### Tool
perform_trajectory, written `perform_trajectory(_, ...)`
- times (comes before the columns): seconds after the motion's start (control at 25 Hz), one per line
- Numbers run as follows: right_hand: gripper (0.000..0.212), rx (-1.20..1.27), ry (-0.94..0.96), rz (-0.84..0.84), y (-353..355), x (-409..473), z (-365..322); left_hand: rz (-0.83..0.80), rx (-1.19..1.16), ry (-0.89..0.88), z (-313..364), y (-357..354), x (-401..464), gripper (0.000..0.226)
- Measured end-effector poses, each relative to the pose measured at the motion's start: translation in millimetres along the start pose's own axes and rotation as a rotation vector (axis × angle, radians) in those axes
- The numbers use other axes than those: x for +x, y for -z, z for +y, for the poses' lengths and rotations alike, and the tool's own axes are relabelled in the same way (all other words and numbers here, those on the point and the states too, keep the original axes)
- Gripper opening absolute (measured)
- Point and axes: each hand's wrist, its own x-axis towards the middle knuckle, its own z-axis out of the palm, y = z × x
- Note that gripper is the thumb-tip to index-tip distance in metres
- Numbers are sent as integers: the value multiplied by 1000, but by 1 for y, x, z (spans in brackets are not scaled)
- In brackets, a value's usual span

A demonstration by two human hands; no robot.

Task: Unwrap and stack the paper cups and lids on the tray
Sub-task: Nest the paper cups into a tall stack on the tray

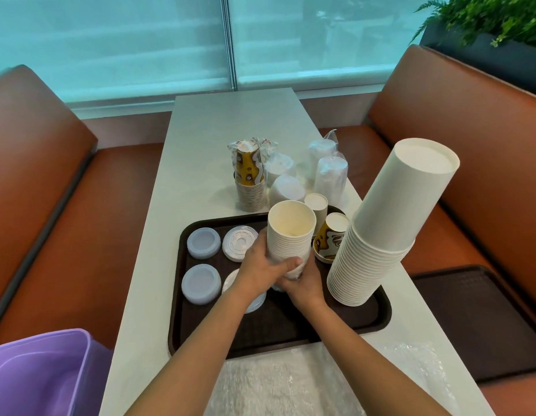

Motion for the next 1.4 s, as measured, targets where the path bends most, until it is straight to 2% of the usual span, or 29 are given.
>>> perform_trajectory(0.16, 96, -29, -9, -88, 3, -3, 8, 0, 10, 22, -25, -1, -11, 88)
perform_trajectory(0.24, 105, -8, 39, -99, 3, 0, 5, -2, 29, -14, -28, 2, -11, 104)
perform_trajectory(0.32, 103, 10, 42, -106, 1, -1, 0, -3, 10, -20, -31, 0, -9, 117)
perform_trajectory(0.52, 94, -25, 56, -91, 4, -11, 6, 57, 23, 32, -31, -10, -17, 100)
perform_trajectory(0.68, 94, -118, 95, -70, 13, -23, 10, 46, 38, 26, -29, -12, -36, 101)
perform_trajectory(0.8, 99, -90, 74, -112, 14, -41, 3, 90, 50, 54, -25, -14, -55, 101)
perform_trajectory(0.96, 88, -87, 93, -104, 9, -60, 2, 94, 53, 61, -32, -12, -73, 95)
perform_trajectory(1.16, 87, -139, 61, -103, 7, -71, 1, 45, 39, 62, -32, -17, -85, 93)
perform_trajectory(1.28, 85, -99, 55, -40, 8, -73, 4, -73, 159, 0, -22, -8, -90, 94)
perform_trajectory(1.32, 88, -70, 39, -26, 9, -74, 4, -62, 251, -22, -21, 0, -91, 87)
perform_trajectory(1.4, 89, -22, 23, -13, 11, -73, 5, 112, 561, -16, -29, 17, -98, 67)
